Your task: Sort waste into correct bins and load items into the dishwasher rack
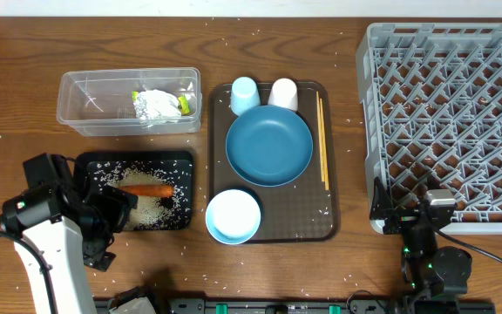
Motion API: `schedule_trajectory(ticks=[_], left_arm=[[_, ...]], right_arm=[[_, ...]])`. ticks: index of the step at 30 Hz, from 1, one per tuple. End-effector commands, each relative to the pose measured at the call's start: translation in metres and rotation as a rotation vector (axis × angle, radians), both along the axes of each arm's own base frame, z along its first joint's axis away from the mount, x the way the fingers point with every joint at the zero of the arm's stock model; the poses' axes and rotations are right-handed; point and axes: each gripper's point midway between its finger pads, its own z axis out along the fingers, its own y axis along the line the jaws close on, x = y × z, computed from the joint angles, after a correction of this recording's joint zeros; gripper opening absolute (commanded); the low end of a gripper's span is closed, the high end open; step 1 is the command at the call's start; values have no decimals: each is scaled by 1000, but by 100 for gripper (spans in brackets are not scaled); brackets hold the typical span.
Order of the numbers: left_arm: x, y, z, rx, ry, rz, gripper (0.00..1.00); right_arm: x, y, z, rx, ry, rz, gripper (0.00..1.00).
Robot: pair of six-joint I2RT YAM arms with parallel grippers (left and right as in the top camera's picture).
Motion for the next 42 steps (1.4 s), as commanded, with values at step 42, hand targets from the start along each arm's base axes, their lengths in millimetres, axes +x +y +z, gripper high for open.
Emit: schedule_trajectory(ticks=[42], left_arm=[[-1, 3, -2, 4, 10, 42, 98]], right_arm=[[-81, 98, 171, 652, -205, 755, 99]])
